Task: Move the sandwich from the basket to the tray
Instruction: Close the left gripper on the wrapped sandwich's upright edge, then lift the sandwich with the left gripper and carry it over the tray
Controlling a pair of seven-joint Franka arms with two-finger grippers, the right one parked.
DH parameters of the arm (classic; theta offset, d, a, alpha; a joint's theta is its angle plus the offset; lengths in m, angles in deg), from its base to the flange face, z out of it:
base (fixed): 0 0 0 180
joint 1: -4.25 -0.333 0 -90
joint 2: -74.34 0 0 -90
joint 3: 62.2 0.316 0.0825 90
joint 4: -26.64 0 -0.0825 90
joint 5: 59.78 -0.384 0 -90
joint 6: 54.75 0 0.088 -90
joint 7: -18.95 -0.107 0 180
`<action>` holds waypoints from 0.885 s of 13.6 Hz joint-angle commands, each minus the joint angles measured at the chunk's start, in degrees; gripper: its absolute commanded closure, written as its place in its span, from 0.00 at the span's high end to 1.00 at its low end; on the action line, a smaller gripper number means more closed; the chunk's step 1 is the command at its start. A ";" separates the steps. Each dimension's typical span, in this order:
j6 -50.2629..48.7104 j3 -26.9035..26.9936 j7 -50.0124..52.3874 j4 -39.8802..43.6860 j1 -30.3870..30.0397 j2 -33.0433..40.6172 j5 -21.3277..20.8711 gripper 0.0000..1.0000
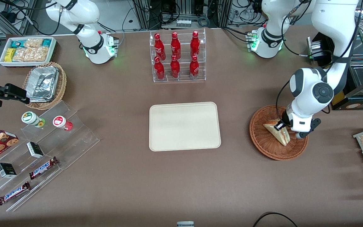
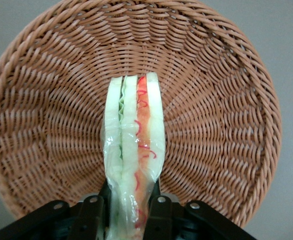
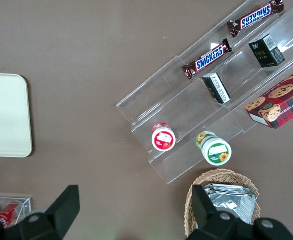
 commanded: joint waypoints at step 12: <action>-22.24 -2.90 -8.03 18.71 15.18 -0.72 -1.87 0.00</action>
